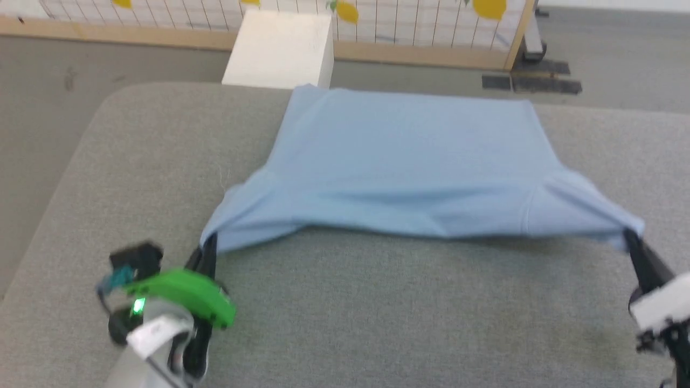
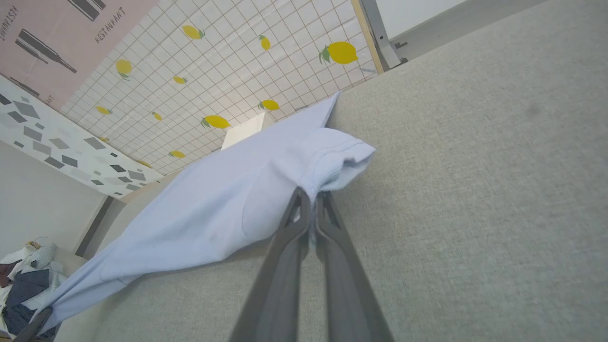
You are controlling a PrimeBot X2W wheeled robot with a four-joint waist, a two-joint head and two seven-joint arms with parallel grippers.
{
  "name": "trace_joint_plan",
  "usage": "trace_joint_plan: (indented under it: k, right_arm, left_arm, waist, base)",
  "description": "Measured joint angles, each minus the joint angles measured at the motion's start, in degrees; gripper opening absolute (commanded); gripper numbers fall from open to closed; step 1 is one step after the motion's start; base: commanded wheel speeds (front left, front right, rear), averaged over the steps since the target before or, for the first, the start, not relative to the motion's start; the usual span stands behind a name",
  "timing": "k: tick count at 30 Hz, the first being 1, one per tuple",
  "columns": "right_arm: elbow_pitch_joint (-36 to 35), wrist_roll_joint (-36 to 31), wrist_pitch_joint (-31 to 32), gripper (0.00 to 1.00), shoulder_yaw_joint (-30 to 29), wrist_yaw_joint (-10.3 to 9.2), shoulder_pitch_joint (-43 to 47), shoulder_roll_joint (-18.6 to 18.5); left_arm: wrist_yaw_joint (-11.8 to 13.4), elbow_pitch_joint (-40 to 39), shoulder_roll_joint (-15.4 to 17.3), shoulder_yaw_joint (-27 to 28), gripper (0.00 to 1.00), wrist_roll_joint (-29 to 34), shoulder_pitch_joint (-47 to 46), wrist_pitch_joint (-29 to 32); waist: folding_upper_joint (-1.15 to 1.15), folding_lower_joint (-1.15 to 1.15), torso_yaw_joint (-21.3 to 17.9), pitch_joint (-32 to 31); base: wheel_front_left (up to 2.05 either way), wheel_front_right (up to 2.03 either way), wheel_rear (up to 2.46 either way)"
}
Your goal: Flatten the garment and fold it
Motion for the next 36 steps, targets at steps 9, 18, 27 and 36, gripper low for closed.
trace_joint_plan:
  k: [9, 18, 27, 36]
  right_arm:
    - [-4.70, -2.40, 3.65, 0.00, -2.40, 0.00, 10.68, 2.78]
    - [-12.26, -5.46, 13.36, 0.00, -6.62, 0.01, 16.63, 3.85]
    - [-17.20, -15.88, 30.49, 0.00, 0.22, 0.00, 15.95, 0.57]
    - [-10.22, -21.56, 42.95, 0.00, 9.32, 0.01, 8.99, -4.83]
  left_arm:
    - [7.99, -15.97, 0.94, 4.78, 0.00, -5.78, 17.89, 5.60]
    - [17.00, -28.54, 5.84, 6.26, 0.00, -6.15, 27.93, 15.73]
    - [21.17, -33.38, 13.47, -0.10, 0.00, -0.29, 28.08, 29.27]
    - [19.76, -31.82, 13.84, -2.25, 0.00, 1.16, 22.38, 30.40]
  waist:
    - [0.00, 0.00, -1.35, -3.51]
    - [0.00, 0.00, -2.92, -4.56]
    - [0.00, 0.00, -3.42, -2.69]
    - [0.00, 0.00, -3.59, 0.83]
  base:
    - [0.00, 0.00, 0.00]
    - [0.00, 0.00, 0.00]
    - [0.00, 0.00, 0.00]
    - [0.00, 0.00, 0.00]
